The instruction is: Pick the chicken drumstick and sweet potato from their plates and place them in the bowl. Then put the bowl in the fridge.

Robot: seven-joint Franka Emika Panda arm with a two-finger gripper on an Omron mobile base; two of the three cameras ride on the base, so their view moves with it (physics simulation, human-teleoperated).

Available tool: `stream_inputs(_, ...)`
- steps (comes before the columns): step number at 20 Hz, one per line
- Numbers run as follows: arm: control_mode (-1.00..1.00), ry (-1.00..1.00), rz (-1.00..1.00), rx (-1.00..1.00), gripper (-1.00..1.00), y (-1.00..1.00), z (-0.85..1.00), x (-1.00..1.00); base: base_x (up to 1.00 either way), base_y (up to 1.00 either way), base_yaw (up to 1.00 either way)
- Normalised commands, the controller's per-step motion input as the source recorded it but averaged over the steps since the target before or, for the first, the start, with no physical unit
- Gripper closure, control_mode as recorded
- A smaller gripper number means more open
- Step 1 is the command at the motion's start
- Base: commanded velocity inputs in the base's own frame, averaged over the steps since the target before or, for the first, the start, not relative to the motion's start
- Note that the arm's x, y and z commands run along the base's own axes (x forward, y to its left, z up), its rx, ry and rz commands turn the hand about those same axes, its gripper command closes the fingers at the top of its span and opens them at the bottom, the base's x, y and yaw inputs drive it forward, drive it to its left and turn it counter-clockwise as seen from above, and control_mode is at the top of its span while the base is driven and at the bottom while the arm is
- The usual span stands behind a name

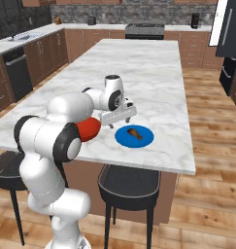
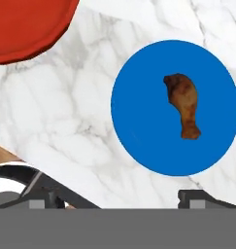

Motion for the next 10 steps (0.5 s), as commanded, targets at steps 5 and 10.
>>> stream_inputs(5, -1.00, 0.00, 0.00, 0.01, -1.00, -0.16, -0.33, 0.42, 0.00, 0.00, 0.00)
stream_inputs(10, -1.00, 0.00, 0.00, 0.00, -1.00, -0.09, -0.29, 0.43, 0.00, 0.00, 0.00)
